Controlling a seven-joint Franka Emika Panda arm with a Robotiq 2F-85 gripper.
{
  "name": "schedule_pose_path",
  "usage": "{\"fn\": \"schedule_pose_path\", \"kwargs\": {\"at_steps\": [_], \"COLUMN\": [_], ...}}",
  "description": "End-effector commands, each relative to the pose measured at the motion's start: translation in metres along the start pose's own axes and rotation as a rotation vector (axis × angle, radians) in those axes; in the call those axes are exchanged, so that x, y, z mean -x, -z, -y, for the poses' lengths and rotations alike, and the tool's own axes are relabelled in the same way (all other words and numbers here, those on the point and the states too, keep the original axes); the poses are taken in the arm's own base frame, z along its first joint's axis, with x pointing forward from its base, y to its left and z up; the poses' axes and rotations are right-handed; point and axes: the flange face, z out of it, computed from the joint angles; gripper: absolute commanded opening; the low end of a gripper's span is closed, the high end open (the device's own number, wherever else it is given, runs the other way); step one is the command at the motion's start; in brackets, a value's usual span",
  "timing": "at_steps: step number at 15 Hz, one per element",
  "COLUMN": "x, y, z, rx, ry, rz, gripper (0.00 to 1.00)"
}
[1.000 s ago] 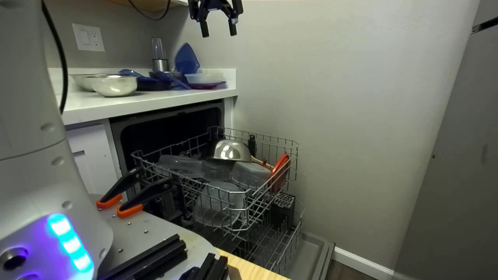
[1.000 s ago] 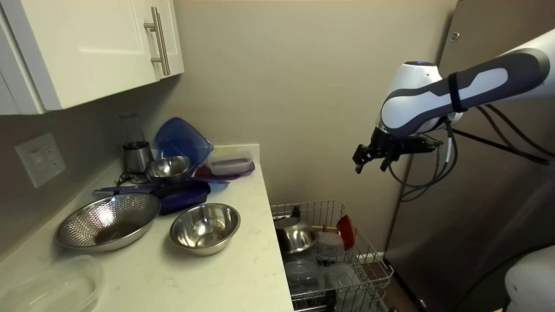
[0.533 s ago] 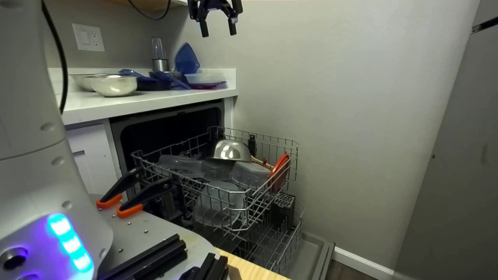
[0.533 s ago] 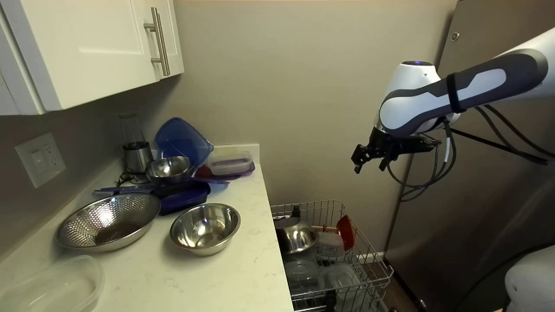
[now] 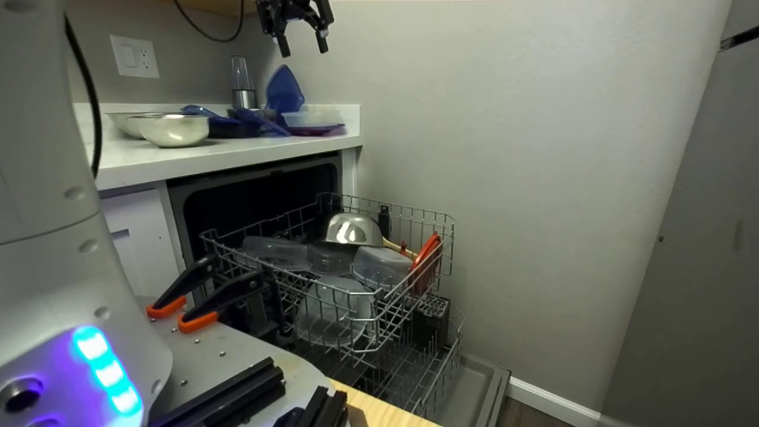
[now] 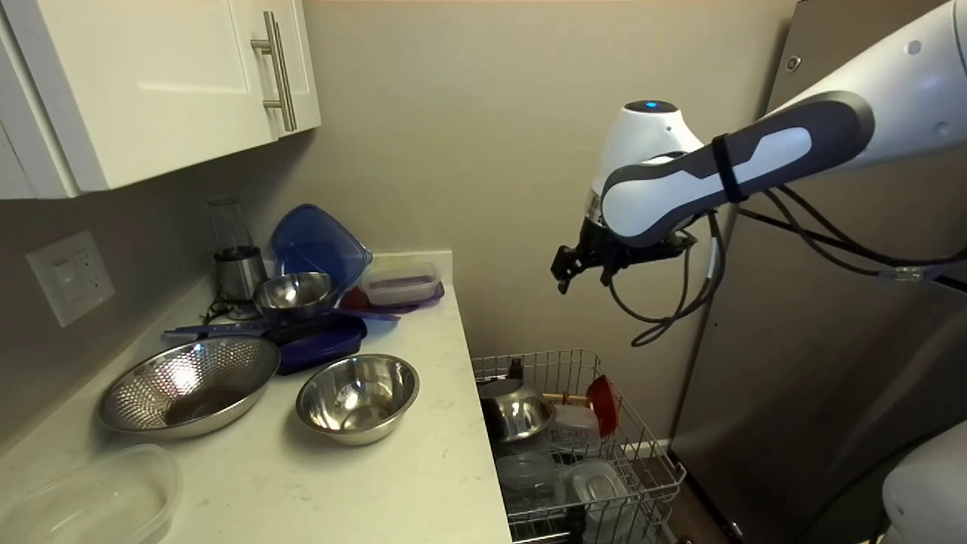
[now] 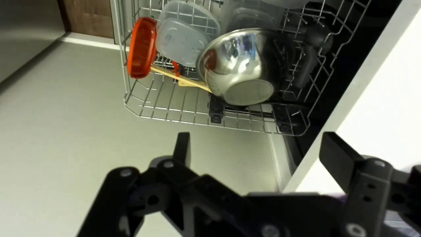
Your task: Pick up the silver bowl from the kitchen counter and place it upside down in the dishwasher
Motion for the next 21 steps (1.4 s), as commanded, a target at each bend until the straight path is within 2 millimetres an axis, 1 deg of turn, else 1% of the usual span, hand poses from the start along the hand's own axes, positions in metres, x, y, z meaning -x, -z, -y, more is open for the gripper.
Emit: {"fn": "schedule_pose_path", "kwargs": {"at_steps": [1, 5, 10, 15, 18, 21], "x": [-0.022, -0.036, -0.047, -0.049, -0.046, -0.041], "y": [-0.019, -0.037, -0.055, -0.07, -0.077, -0.083], "z": [0.048, 0.088, 0.137, 0.183, 0.209, 0.234], "rx": [-0.012, -0.033, -0.13, -0.174, -0.211, -0.34], "ry": [0.06, 0.167, 0.254, 0.373, 0.455, 0.529], "rz": [-0.028, -0.029, -0.055, -0.042, -0.022, 0.012], "gripper": [1.0, 1.0, 1.0, 1.0, 1.0, 1.0]}}
